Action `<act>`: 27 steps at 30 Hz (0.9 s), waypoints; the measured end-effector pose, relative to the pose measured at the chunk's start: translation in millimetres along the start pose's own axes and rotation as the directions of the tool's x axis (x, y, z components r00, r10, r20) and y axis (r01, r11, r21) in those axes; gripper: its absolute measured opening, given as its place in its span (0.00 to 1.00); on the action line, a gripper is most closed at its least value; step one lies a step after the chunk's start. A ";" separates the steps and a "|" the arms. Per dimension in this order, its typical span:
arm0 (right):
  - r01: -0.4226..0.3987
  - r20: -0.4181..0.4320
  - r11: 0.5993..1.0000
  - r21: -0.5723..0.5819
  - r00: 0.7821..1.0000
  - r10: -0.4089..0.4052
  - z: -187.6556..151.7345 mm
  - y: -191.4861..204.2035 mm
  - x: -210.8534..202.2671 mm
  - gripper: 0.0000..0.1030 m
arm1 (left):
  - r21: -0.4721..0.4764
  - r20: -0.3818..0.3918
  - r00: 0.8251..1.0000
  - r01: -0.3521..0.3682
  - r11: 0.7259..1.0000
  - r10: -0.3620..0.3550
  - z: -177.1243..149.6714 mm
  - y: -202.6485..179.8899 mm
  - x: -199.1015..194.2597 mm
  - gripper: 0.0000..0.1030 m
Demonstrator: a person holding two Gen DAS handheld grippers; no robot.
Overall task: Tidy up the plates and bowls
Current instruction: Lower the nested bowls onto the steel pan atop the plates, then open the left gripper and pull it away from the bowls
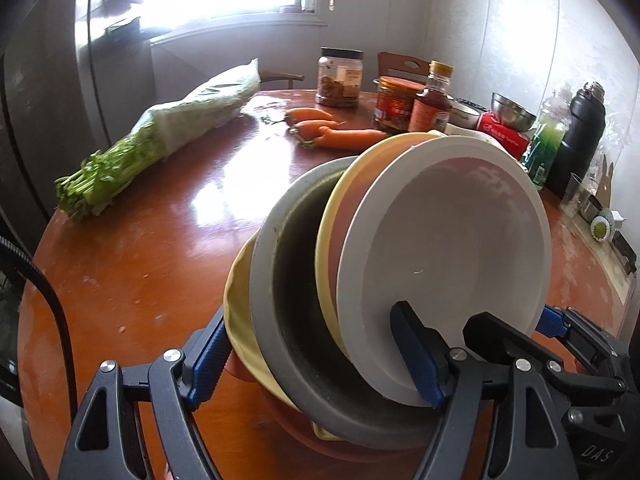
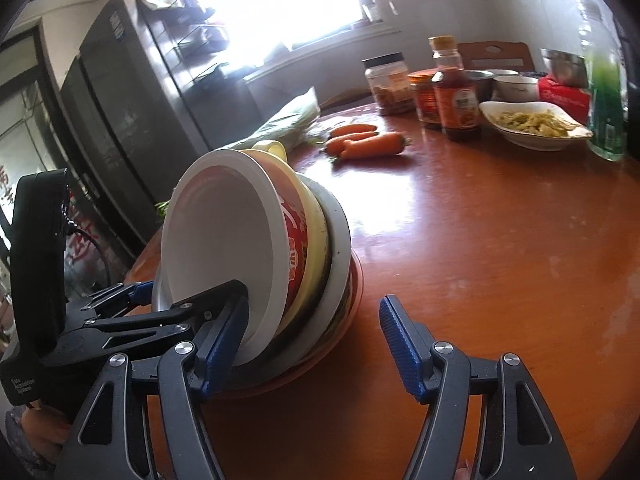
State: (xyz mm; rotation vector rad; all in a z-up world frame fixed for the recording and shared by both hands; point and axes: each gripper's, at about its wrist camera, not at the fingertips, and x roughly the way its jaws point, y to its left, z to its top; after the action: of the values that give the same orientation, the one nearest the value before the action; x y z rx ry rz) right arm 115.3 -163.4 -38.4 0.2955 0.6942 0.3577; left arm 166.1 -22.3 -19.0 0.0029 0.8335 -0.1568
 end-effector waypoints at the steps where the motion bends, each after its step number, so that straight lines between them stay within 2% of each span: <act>1: 0.007 0.004 1.000 0.001 1.000 -0.007 -0.6 -1.4 -2.1 0.68 | 0.002 0.000 1.000 0.000 1.000 0.000 1.3 -2.7 1.0 0.74; 15: 0.077 0.025 0.997 0.021 0.997 -0.078 5.7 -14.1 -8.5 0.68 | 0.002 0.004 1.000 0.001 1.000 -0.001 3.6 -14.2 6.6 0.75; 27: 0.098 0.052 0.995 0.031 0.994 -0.099 7.3 -12.7 -20.1 0.69 | -0.003 0.029 1.000 -0.009 1.000 0.009 0.0 -10.9 -2.2 0.75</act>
State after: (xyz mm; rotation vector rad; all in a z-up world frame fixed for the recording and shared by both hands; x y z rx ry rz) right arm 108.6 -184.1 -26.6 0.2951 0.6591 0.2454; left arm 163.0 -32.8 -16.7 0.0023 0.8048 -0.1466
